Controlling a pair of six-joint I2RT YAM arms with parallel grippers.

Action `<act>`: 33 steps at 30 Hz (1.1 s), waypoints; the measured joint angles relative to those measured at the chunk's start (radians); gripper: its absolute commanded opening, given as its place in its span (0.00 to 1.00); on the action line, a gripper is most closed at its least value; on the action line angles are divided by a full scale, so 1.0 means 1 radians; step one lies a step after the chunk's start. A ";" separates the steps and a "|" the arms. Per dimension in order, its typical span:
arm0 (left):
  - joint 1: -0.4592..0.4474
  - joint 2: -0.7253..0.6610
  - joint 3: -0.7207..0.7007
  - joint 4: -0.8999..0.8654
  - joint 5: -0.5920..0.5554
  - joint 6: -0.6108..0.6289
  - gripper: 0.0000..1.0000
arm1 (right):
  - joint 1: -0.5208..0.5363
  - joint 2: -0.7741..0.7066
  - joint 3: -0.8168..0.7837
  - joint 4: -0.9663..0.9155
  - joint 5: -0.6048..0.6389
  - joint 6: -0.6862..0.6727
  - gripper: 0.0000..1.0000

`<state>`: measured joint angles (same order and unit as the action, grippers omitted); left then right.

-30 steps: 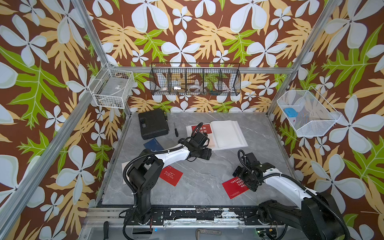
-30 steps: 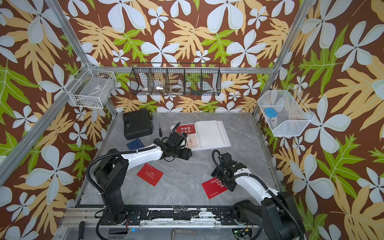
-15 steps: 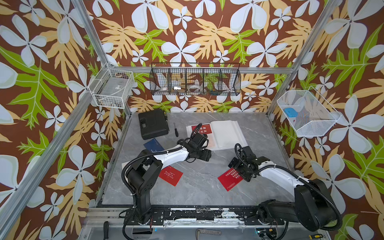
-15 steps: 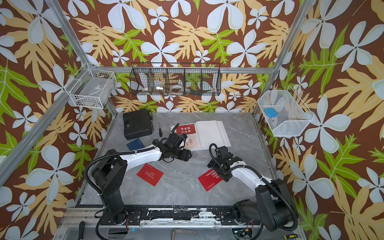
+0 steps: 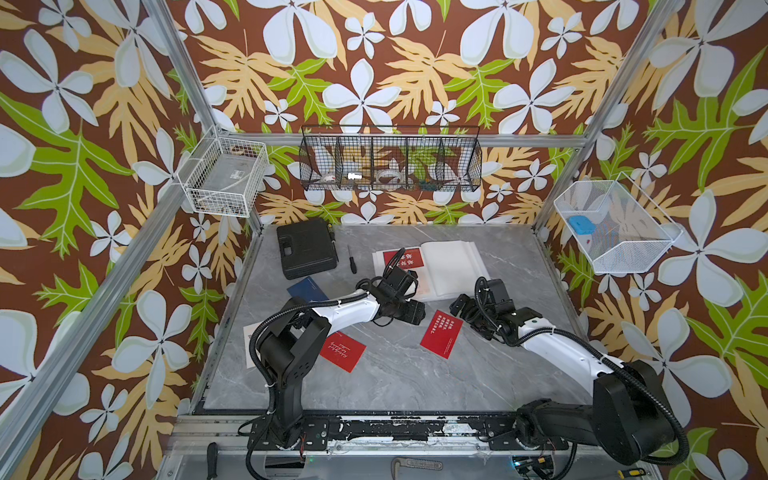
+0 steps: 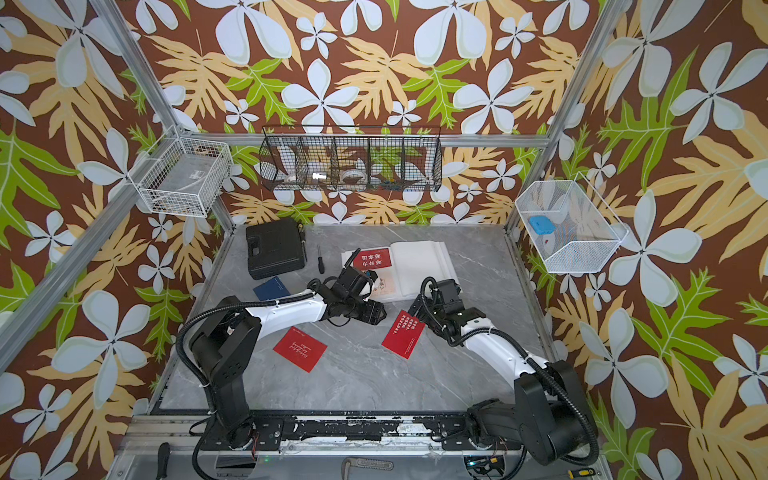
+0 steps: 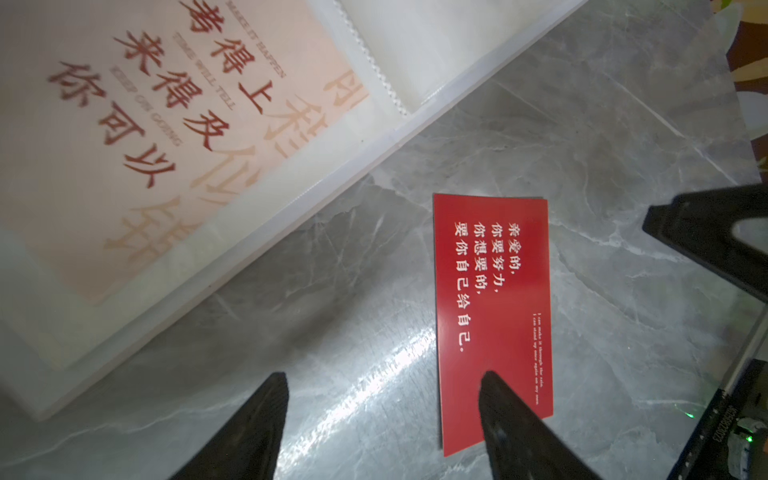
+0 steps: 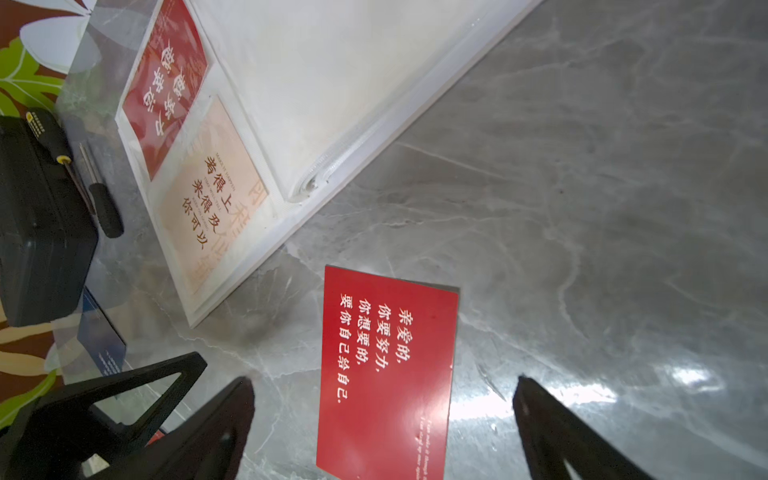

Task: Place the photos into the photo albums
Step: Move the photo to the center of the board, then pick up the photo at the center of the board.

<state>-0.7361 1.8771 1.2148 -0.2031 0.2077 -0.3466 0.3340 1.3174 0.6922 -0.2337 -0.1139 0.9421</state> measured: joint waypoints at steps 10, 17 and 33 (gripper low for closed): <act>-0.004 0.033 -0.049 0.079 0.089 -0.051 0.70 | -0.005 0.030 -0.109 0.120 -0.075 -0.066 0.92; -0.007 0.055 -0.066 0.115 0.143 -0.070 0.71 | -0.032 0.068 -0.181 0.325 -0.134 -0.093 0.91; -0.027 0.063 -0.031 0.120 0.148 -0.077 0.66 | -0.087 0.055 -0.247 0.463 -0.221 -0.088 0.92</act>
<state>-0.7635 1.9404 1.1843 -0.0830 0.3557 -0.4232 0.2474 1.3727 0.4454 0.2291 -0.3351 0.8543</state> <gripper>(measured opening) 0.675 0.918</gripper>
